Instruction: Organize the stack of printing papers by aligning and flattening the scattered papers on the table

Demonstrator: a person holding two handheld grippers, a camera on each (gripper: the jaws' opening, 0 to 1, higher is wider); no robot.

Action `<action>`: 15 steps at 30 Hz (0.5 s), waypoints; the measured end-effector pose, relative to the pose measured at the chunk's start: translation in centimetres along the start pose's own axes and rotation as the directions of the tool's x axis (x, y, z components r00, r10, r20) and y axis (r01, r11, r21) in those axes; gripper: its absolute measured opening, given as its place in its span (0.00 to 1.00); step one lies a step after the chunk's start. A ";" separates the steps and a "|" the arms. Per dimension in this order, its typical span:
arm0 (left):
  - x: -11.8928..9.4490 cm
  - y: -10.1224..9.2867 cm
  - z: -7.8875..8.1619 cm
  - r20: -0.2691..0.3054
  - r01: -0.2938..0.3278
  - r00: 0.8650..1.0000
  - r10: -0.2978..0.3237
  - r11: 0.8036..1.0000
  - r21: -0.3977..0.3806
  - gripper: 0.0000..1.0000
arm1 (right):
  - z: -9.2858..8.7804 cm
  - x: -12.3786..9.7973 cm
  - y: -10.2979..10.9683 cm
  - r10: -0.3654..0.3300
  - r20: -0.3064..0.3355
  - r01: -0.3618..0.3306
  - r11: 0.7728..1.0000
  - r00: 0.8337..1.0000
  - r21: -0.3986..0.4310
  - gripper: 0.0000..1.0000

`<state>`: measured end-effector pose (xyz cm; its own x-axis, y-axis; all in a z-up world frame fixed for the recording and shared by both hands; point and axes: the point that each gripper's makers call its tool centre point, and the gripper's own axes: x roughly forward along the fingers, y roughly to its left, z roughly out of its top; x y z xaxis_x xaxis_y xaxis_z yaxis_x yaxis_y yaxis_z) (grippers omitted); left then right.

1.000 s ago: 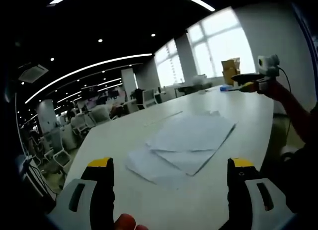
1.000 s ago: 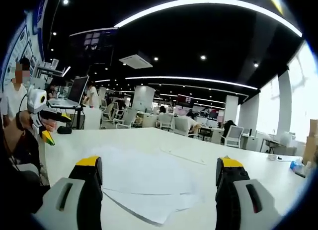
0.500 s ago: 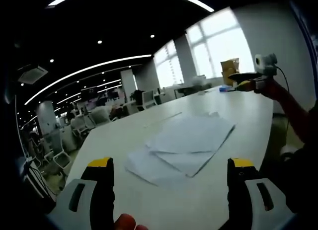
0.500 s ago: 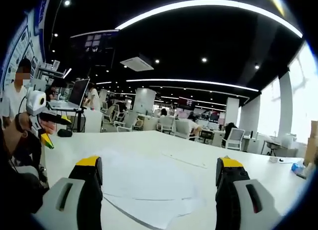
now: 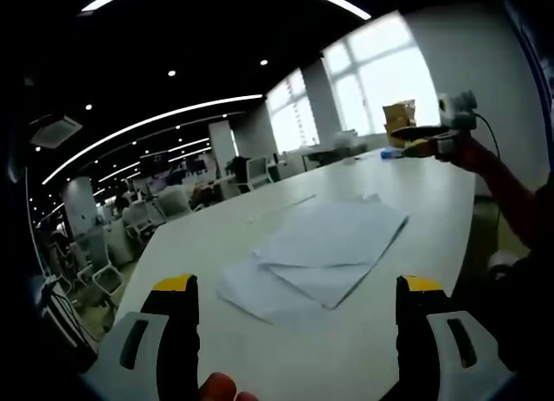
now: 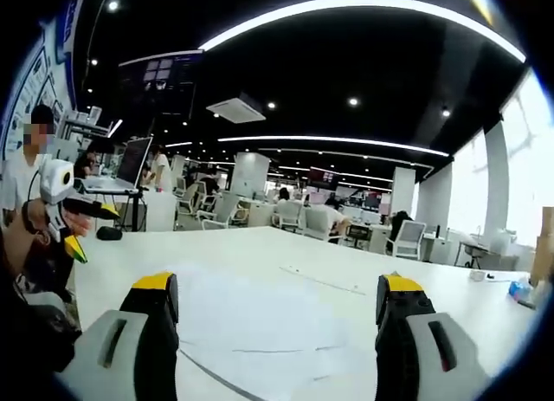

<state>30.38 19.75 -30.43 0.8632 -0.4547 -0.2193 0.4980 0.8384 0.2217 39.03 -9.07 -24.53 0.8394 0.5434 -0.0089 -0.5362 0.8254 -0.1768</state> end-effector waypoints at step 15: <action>0.0 0.0 -0.1 -0.004 -0.001 1.000 0.001 1.000 0.004 0.97 | -0.2 1.1 -0.3 -0.009 -0.013 0.009 1.000 1.000 -0.004 0.90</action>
<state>30.36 19.81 -30.56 0.8632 -0.4531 -0.2225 0.4977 0.8376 0.2253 40.09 -8.72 -24.69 0.8454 0.5338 -0.0204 -0.5282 0.8296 -0.1807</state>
